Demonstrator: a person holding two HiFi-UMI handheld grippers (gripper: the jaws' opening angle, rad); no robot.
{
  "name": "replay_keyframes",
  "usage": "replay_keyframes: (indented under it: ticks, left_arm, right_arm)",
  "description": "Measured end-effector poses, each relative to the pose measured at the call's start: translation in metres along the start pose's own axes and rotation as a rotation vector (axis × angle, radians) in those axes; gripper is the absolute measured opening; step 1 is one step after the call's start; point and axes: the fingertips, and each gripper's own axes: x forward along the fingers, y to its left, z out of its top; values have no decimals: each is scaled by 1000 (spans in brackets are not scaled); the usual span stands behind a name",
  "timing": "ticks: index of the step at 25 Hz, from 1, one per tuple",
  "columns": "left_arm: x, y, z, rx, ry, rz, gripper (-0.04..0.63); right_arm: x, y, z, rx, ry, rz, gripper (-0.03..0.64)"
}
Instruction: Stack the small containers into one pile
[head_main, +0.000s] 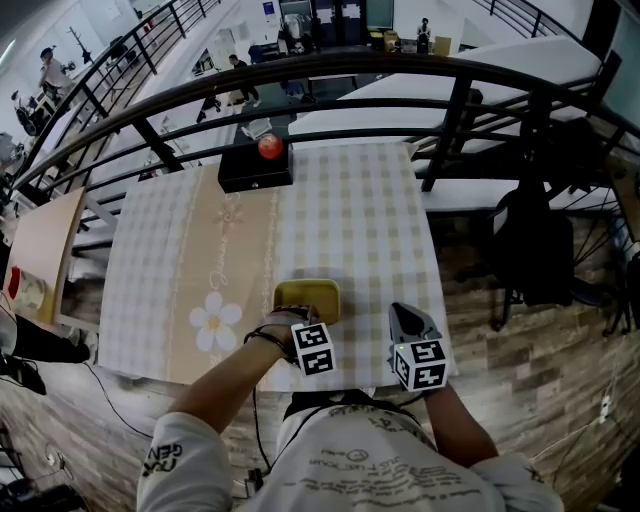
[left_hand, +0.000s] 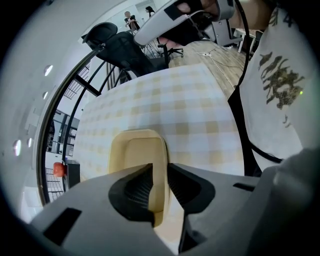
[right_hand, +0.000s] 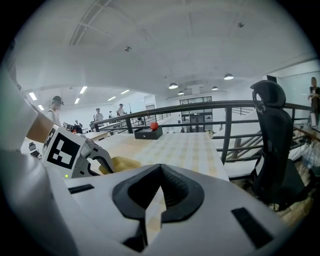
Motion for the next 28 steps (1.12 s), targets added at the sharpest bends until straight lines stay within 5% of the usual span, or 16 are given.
replay_keyframes:
  ticks: [4,10,13,16,28]
  left_arm:
    - [-10,4,3,-35,-45,-4,81]
    - [-29,18,3,-227,-205,11,80]
    - [-42,33,-1,-332,-294,63,77]
    - [-57,52,-9,-463,-384,131,8]
    - [-129,110,-46,-919,-663,404,6]
  right_arm:
    - [4,1,3,15,-4,4,3]
    - [16,13,11,8,-10,24,3]
    - [24,22,18,1,-14,39,3]
    - [32,33,26,-10,-20,54,3]
    - [60,79,82,-41,-114,93,3]
